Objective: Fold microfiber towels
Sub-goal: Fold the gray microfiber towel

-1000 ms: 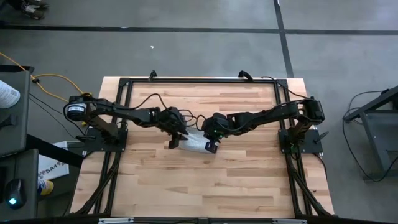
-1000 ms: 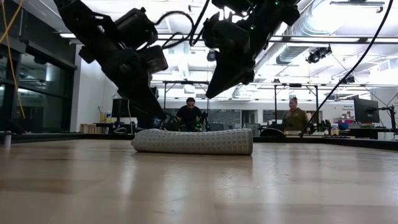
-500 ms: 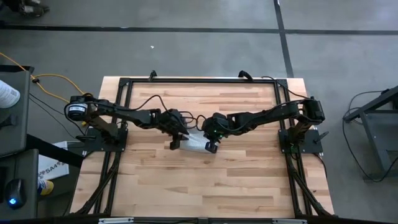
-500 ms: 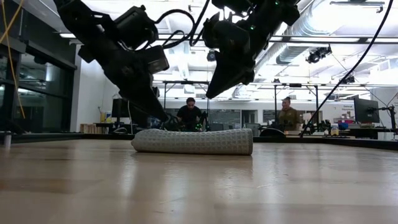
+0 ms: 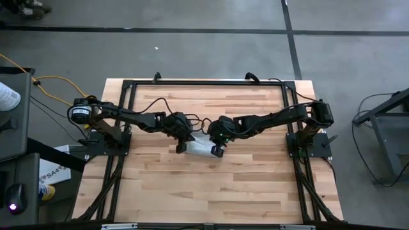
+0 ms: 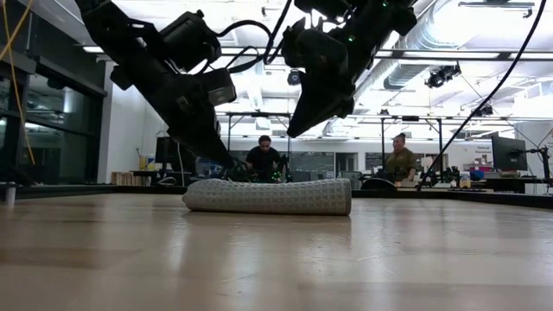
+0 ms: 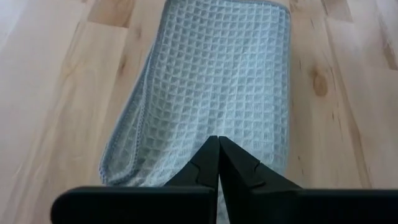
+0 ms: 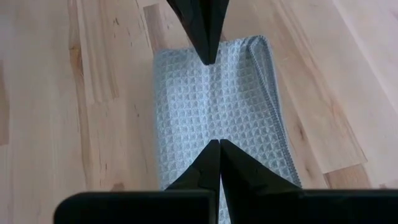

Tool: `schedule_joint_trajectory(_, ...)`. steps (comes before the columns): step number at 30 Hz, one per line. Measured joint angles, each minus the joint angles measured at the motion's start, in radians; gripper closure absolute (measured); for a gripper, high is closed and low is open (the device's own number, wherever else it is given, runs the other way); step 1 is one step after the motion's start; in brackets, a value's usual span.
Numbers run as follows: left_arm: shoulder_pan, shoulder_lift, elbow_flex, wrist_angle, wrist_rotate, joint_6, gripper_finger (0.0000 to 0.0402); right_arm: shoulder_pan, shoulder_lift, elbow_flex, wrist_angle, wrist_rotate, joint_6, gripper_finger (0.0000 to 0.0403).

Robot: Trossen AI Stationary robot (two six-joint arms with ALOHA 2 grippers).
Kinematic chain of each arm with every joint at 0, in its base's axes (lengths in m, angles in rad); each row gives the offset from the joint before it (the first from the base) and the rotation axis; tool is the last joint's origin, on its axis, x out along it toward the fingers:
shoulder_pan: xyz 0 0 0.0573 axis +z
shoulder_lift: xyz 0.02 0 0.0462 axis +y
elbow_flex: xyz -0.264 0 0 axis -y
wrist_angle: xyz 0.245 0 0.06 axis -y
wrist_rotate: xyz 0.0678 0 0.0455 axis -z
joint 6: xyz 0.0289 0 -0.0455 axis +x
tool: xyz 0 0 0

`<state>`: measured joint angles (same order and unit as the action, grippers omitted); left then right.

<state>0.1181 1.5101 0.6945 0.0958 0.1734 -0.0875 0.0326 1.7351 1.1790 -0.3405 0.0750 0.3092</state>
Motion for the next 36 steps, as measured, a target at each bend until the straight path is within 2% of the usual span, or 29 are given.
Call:
schedule_joint_trajectory(5,0.015,0.002,0.000,0.000,0.003,-0.016,0.0399,0.000,0.000,0.000,0.000,0.000,0.000,0.0401)
schedule_joint_trajectory(16,0.070,0.110,0.000,0.038,0.032,-0.026,0.0401,0.000,0.000,0.000,-0.002,0.000,0.000,0.0401)
schedule_joint_trajectory(28,0.081,0.111,0.000,0.055,-0.004,0.008,0.0401,0.000,0.000,0.000,0.000,0.000,-0.001,0.0401)
schedule_joint_trajectory(36,0.136,0.111,0.000,0.052,-0.019,0.011,0.0401,0.026,0.000,0.000,0.000,0.000,0.003,0.0401)
